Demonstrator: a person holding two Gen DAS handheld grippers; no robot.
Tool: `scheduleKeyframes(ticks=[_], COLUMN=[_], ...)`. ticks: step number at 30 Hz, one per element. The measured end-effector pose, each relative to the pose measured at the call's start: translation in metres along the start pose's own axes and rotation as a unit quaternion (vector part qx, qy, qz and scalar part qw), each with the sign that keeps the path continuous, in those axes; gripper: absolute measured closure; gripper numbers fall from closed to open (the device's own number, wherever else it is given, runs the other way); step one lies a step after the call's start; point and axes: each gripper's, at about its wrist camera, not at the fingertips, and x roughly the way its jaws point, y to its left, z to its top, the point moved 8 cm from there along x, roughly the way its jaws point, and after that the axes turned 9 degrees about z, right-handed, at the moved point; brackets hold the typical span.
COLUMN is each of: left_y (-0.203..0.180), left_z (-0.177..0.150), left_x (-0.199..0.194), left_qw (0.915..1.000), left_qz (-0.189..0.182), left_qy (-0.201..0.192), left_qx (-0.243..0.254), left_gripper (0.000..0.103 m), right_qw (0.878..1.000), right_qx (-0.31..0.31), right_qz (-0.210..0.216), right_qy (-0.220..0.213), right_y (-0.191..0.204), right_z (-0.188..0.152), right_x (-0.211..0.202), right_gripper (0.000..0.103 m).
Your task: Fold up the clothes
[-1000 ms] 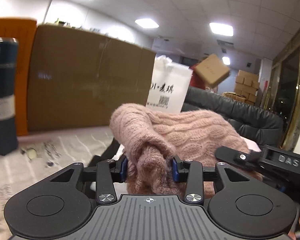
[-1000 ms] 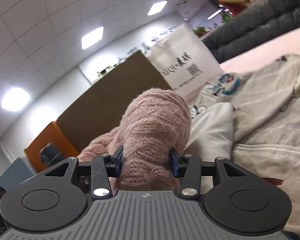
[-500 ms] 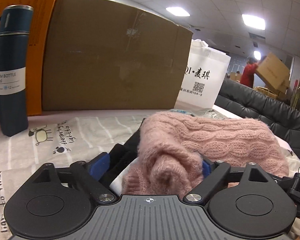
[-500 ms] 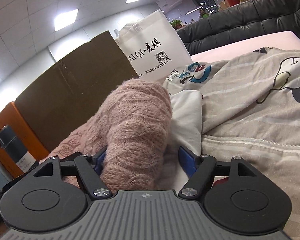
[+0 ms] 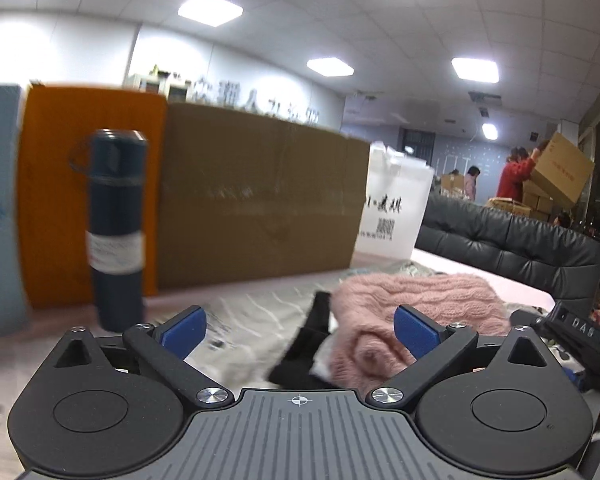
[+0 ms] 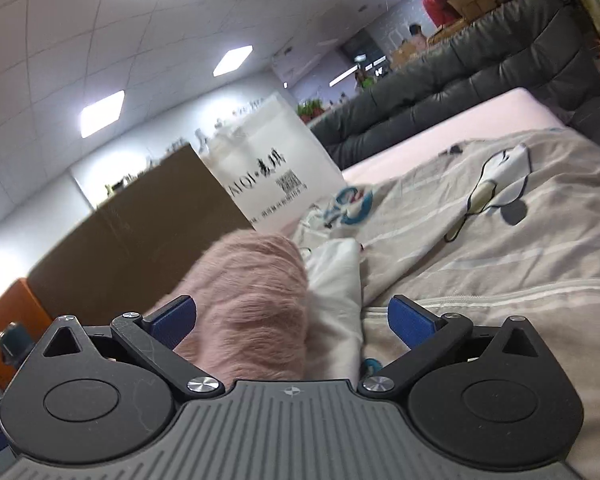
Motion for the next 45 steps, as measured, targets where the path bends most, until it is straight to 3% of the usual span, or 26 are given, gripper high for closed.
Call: scheduleKeyframes(ticks=[3, 9, 17, 25, 28, 34, 45], left_y=[0.016, 0.04, 0.085, 0.109, 0.117, 0.124, 0.123], left_z=[0.005, 0.007, -0.022, -0.044, -0.042, -0.042, -0.041], left_x=[-0.03, -0.084, -0.107, -0.101, -0.107, -0.107, -0.117], left_qw=[0.9995, 0.9927, 0.9954, 0.9959, 0.9933, 0.9919, 0.9879], left_qz=[0.001, -0.008, -0.016, -0.003, 0.014, 0.049, 0.062], left_qy=[-0.024, -0.084, -0.08, -0.09, -0.115, -0.117, -0.142], left_qx=[0.022, 0.086, 0.05, 0.004, -0.004, -0.008, 0.006], left_gripper=[0.0, 0.0, 0.0, 0.0, 0.0, 0.0, 0.0], right_qw=[1.0, 0.995, 0.989, 0.964, 0.962, 0.959, 0.958], right_qx=[-0.013, -0.088, -0.141, -0.256, -0.263, -0.274, -0.275], right_qz=[0.003, 0.04, 0.018, -0.056, -0.059, -0.056, -0.059], right_qy=[-0.022, 0.004, 0.025, -0.044, -0.047, -0.055, -0.059], right_y=[0.03, 0.123, 0.175, 0.182, 0.181, 0.184, 0.184], right_z=[-0.007, -0.062, -0.119, -0.125, -0.125, -0.126, -0.127], right_x=[-0.029, -0.06, -0.078, -0.077, -0.076, -0.078, -0.079], right_gripper=[0.0, 0.0, 0.0, 0.0, 0.0, 0.0, 0.0])
